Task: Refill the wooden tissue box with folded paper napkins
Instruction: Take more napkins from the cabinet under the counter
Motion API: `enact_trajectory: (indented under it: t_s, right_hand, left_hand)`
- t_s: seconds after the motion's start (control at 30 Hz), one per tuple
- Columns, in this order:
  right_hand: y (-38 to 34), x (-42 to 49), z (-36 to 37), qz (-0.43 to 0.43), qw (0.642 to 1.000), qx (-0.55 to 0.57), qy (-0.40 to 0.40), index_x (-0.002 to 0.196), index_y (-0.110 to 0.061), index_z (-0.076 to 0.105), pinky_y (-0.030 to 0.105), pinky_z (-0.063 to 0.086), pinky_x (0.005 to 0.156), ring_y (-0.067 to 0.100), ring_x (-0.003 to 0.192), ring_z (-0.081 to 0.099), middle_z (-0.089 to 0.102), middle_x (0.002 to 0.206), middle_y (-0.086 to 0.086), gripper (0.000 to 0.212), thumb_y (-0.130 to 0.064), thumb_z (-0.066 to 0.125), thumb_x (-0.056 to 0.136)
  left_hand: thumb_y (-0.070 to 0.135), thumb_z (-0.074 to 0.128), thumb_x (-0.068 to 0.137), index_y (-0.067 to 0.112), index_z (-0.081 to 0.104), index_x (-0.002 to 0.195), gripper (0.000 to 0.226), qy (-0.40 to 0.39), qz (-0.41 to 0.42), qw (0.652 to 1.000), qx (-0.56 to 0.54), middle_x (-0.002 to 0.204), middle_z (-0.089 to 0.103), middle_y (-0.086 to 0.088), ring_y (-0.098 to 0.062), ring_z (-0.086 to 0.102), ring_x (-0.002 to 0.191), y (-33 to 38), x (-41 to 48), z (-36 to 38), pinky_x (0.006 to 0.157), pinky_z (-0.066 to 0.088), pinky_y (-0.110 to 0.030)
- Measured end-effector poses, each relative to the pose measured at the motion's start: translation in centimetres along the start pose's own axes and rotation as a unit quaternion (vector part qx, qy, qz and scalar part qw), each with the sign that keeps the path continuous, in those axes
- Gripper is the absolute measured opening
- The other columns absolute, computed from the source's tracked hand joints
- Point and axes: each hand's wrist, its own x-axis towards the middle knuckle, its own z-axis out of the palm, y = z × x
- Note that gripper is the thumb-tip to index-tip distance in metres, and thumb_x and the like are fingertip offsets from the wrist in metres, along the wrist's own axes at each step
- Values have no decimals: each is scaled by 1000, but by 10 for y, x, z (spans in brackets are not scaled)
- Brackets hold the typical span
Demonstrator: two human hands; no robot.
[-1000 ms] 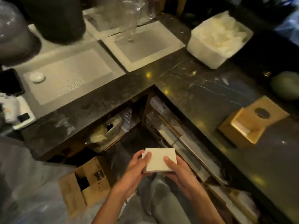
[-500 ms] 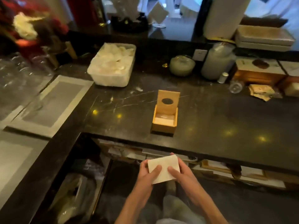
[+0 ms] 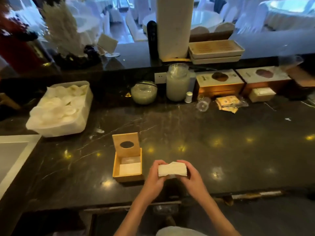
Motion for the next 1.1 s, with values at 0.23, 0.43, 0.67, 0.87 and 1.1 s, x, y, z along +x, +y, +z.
enact_trajectory:
  t_s: [0.23, 0.43, 0.67, 0.87, 1.1]
  right_hand:
    - [58, 17, -12, 65, 997, -35, -29, 128, -37, 53, 42, 44, 110, 12, 128, 53, 61, 131, -8, 60, 3, 66, 84]
    - [63, 14, 0, 83, 995, -29, -41, 155, -26, 20, 28, 34, 112, 6, 134, 42, 43, 145, -9, 87, -3, 69, 87]
    - [63, 21, -18, 20, 980, -191, -46, 117, -37, 57, 25, 41, 102, 10, 128, 49, 60, 122, -16, 41, -24, 76, 83]
    - [45, 37, -27, -54, 884, -453, -104, 127, -29, 50, 37, 22, 120, 17, 146, 26, 53, 137, -8, 52, -38, 72, 82]
    - [26, 44, -10, -76, 810, -558, -163, 135, -22, 46, 38, 26, 117, 22, 125, 53, 59, 132, 1, 56, -31, 68, 84]
  left_hand:
    - [19, 65, 86, 44, 37, 120, 51, -90, -57, 991, 87, 128, 43, 7, -5, 46, 120, -32, 23, 34, 106, 46, -34]
    - [19, 66, 88, 37, 36, 124, 50, -78, -43, 991, 103, 127, 39, 7, -5, 42, 120, -36, 24, 38, 94, 38, -12]
    - [15, 62, 90, 31, 47, 123, 40, -74, -12, 982, 171, 127, 42, 9, -7, 43, 119, -39, 21, 38, 105, 41, -27]
    - [18, 70, 83, 23, 45, 129, 53, -110, 56, 899, 421, 137, 45, 3, -18, 41, 128, -26, 41, 35, 109, 37, -34]
    - [27, 71, 85, 19, 43, 137, 59, -188, 9, 854, 484, 140, 52, -7, -29, 49, 128, -18, 53, 39, 107, 39, -43]
